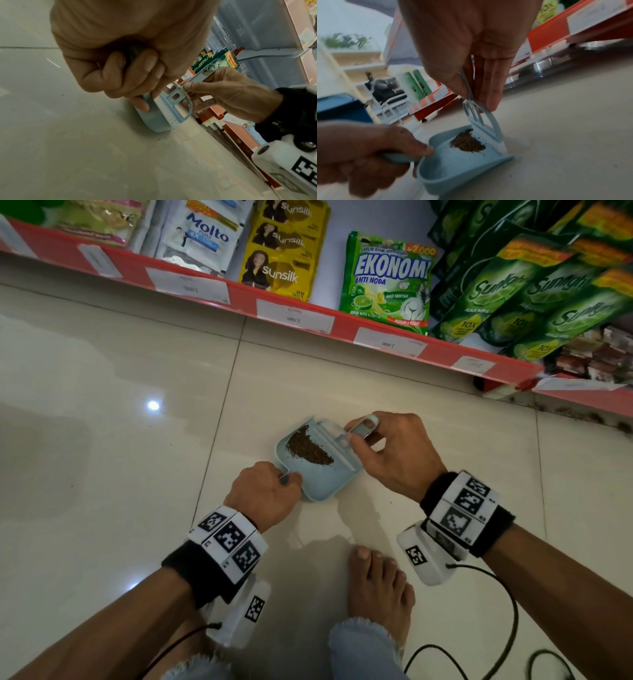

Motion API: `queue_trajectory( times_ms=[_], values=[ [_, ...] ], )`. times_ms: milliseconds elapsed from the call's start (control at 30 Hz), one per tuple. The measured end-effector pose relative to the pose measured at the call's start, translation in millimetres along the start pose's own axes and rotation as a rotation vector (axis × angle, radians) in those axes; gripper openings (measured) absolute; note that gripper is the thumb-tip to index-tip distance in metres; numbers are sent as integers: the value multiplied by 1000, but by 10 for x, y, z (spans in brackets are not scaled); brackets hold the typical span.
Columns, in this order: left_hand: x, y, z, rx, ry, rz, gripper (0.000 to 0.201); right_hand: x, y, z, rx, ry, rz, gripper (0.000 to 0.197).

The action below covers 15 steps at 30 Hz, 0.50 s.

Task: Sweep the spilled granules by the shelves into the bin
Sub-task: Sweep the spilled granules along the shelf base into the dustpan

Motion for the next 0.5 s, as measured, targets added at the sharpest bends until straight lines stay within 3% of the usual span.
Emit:
queue_trajectory(
  times_ms=[67,133,267,367,500],
  values=[
    [-15,1,1,5,-3,6,46,16,51,-18,104,-4,0,20],
    [-26,1,0,9,-6,1,46,32,94,-33,118,-20,124,22],
    [-32,2,-1,15,-11,-1,45,20,49,-29,-39,-44,306,25],
    [-43,1,-12,12,-11,3,45,-37,-33,-1,-157,23,135,23],
    [-68,-2,-18,19,-1,-12,44,-44,46,-31,22,2,-50,19]
  ],
)
Point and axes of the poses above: each hand's wrist, its own z-axis away from the middle knuckle, its own y-axis out of the back of the hand, x = y × z, the point moved 1 cm from there along -z, towards the middle knuckle, and after that the axes turned 15 degrees about -x, right-handed, at the moved point
